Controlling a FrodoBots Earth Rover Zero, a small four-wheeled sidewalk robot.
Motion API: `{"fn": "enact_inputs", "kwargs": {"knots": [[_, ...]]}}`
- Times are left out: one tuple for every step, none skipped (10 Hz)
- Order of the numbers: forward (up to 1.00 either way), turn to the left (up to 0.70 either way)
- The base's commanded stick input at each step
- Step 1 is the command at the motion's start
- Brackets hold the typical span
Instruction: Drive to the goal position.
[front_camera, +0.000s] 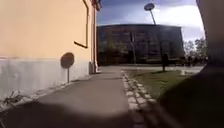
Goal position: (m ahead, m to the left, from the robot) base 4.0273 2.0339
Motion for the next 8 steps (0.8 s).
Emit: {"fn": "enact_inputs", "kwargs": {"knots": [[0.69, 0.07], [0.69, 0.13], [0.69, 0.00], [0.69, 0.00], [0.69, 0.00], [0.69, 0.00], [0.69, 0.00], [0.69, 0.00]]}}
